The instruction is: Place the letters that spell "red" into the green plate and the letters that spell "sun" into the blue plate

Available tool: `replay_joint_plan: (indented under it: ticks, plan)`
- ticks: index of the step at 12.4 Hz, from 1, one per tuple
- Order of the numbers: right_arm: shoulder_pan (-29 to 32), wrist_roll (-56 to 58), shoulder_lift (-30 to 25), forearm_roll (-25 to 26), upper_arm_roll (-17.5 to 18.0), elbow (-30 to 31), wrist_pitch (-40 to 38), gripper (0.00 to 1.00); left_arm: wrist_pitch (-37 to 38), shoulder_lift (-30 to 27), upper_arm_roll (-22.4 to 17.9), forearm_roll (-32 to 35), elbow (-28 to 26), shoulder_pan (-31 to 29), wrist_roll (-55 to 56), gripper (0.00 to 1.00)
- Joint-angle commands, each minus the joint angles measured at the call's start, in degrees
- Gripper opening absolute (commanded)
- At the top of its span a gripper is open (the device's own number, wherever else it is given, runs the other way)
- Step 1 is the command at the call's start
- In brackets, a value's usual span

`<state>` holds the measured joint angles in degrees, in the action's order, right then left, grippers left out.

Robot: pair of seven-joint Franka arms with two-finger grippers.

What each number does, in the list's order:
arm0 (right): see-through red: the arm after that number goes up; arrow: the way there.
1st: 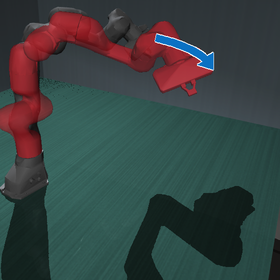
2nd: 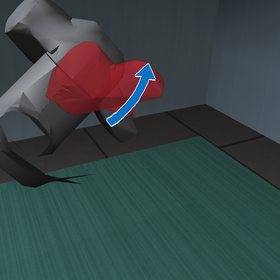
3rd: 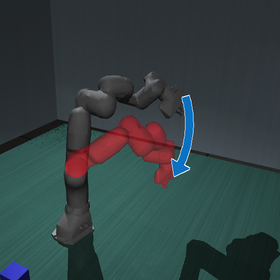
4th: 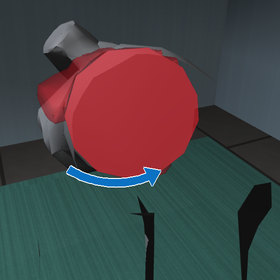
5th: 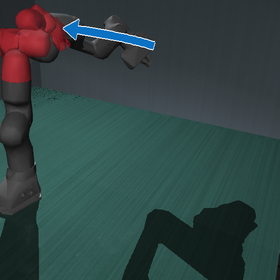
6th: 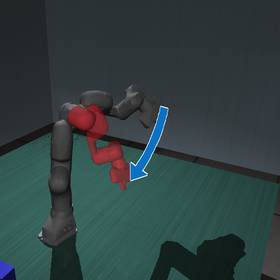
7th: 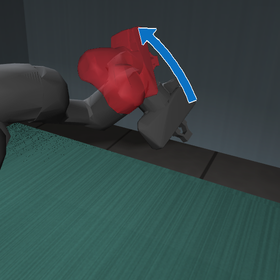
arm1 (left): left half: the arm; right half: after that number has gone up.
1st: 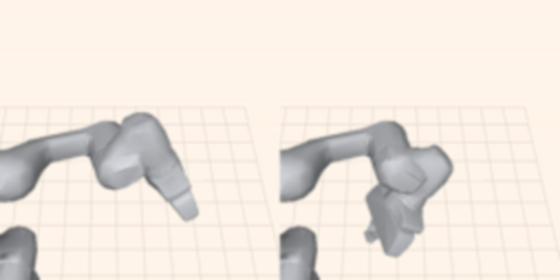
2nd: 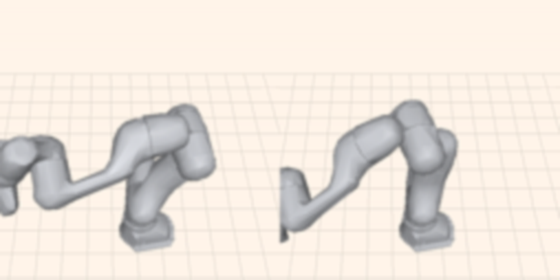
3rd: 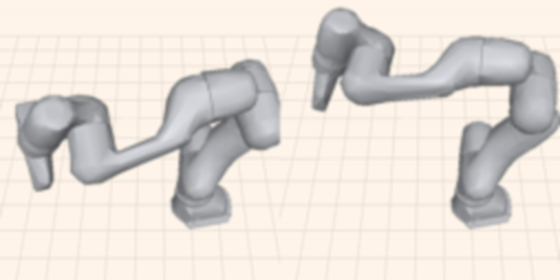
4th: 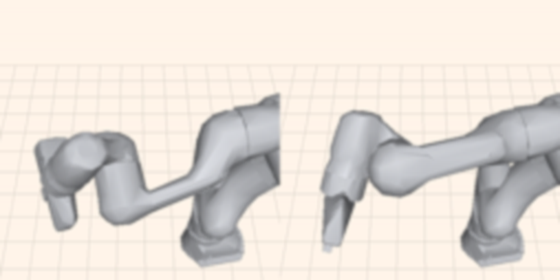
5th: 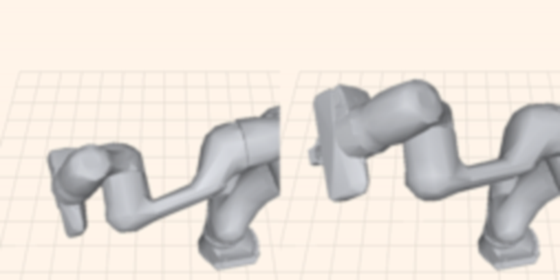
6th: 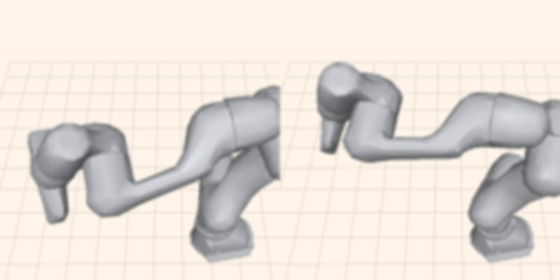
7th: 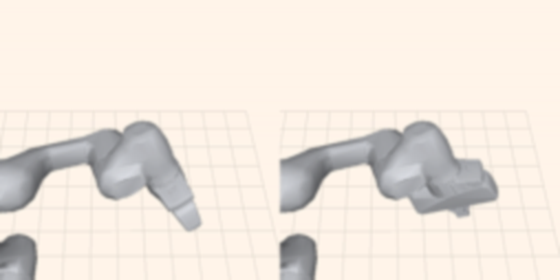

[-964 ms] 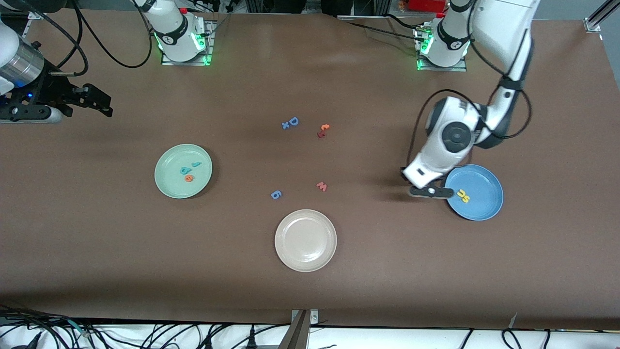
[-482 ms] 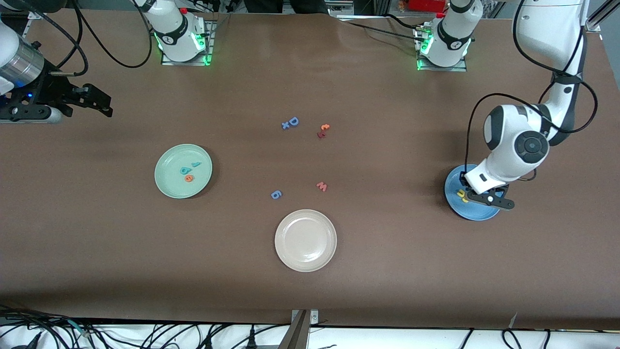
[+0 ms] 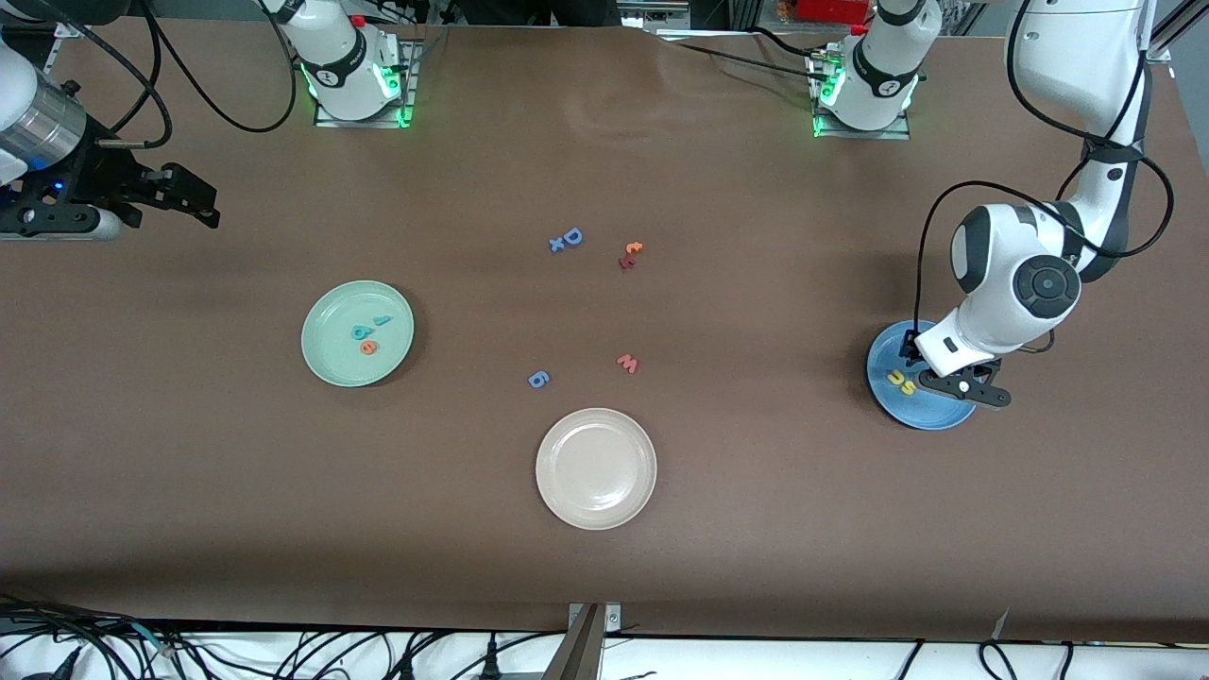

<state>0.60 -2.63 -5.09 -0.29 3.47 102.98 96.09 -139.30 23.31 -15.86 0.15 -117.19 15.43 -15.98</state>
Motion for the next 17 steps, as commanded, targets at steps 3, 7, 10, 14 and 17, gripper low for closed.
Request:
replay_joint_plan:
  ticks: [3,7,10,14,17]
  plan:
    - [0.45,-0.45,0.26,-1.12,0.31,-1.21,-1.08,1.00,14.35,-12.39,-0.14,-0.68,5.54,0.30,2.60,1.00]
    - [0.45,-0.53,0.17,-1.03,0.23,-1.21,-2.14,1.00,32.30,-17.06,0.30,-0.59,19.16,-0.05,5.34,1.00]
    - [0.45,-0.71,0.17,-1.03,0.23,-1.29,-2.14,1.00,35.15,-17.77,0.57,-0.68,23.67,-0.40,5.87,1.00]
    - [0.45,-0.62,0.17,-1.03,0.23,-1.29,-2.14,1.00,36.02,-17.77,3.63,-0.50,24.64,-2.50,8.42,1.00]
    - [0.45,-0.62,0.17,-1.03,0.23,-1.21,-2.23,1.00,36.90,-18.30,13.90,-0.33,24.55,-11.54,9.03,1.00]
